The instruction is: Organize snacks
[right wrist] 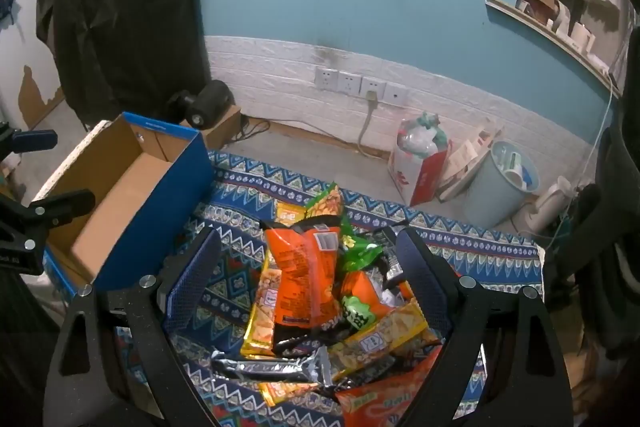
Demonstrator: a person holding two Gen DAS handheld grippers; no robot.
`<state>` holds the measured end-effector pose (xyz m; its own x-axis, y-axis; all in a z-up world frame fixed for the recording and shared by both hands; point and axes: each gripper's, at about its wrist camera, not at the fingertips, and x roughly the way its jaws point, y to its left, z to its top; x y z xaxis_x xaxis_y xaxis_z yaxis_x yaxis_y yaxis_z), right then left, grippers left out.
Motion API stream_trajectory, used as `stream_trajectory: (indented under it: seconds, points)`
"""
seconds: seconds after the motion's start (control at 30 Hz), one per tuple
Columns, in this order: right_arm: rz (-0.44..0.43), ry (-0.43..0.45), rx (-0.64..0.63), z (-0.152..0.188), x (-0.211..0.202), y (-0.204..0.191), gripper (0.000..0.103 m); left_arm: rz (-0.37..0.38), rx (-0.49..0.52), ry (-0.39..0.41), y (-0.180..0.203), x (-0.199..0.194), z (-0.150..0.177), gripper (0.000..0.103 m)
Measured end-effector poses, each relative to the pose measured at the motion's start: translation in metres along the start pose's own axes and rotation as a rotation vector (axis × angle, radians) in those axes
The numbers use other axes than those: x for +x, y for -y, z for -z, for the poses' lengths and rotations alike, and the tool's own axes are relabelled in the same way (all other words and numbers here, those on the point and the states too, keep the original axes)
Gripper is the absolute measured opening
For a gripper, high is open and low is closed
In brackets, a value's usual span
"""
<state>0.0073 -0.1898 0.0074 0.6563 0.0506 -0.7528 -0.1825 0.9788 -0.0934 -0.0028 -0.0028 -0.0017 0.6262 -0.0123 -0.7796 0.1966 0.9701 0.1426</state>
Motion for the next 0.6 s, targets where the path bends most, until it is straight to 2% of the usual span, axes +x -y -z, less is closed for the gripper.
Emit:
stream_trajectory:
  seconds: [0.6]
  points:
    - [0.007,-0.002,-0.007,-0.0017,0.0001,0.0,0.087,0.003,0.005,-0.003,0.0038,0.0003,-0.001,0.1]
